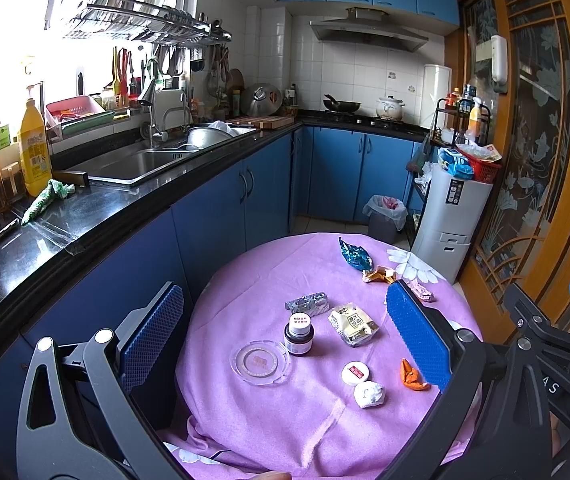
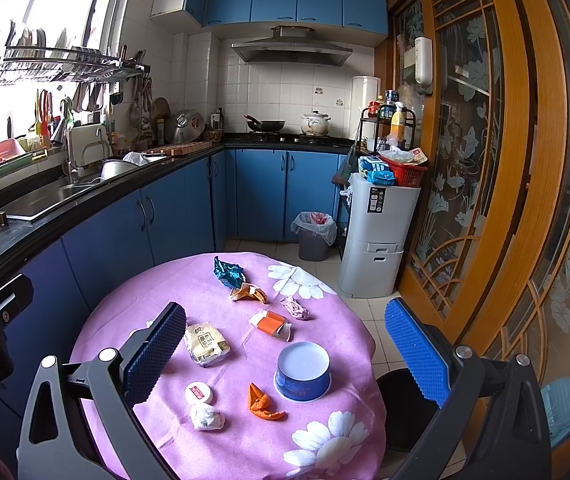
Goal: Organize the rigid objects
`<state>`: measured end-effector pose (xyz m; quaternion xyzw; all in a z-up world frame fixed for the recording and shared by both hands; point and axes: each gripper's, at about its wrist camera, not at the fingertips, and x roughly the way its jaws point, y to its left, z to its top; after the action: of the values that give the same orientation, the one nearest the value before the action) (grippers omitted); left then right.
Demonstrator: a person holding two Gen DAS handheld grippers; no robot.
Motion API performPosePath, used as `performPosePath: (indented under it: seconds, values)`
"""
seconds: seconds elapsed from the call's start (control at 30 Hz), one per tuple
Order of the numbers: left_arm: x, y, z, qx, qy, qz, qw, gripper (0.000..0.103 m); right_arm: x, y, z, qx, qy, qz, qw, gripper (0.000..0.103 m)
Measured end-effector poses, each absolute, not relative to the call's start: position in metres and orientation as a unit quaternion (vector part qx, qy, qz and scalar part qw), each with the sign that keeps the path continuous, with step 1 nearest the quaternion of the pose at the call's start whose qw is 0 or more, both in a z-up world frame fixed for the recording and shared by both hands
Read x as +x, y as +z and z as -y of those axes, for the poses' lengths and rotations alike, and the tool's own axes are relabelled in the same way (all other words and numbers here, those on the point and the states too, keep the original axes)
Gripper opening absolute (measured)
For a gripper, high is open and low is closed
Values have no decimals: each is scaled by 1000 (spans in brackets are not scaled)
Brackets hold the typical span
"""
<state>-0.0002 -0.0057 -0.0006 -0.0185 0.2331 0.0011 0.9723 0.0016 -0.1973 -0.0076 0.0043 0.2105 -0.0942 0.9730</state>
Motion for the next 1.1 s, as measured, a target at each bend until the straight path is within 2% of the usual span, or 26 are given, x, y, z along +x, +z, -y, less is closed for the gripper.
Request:
performPosePath:
  seconds: [0.77, 0.87, 0.93, 1.1]
  values:
    - [3, -10, 6, -18, 0, -241, 970, 100, 3, -13, 199, 5, -92, -217, 972, 97]
    - [17, -21, 6, -19, 2, -266, 964, 100, 17, -25, 207, 19, -81, -252, 964, 97]
    - [33, -34, 4, -21, 4, -301, 953, 100, 40, -48, 220, 42, -80, -312, 946, 97]
    - [90, -100, 6, -32, -41, -460, 886, 100, 83, -121, 244, 73, -81, -458, 882, 97]
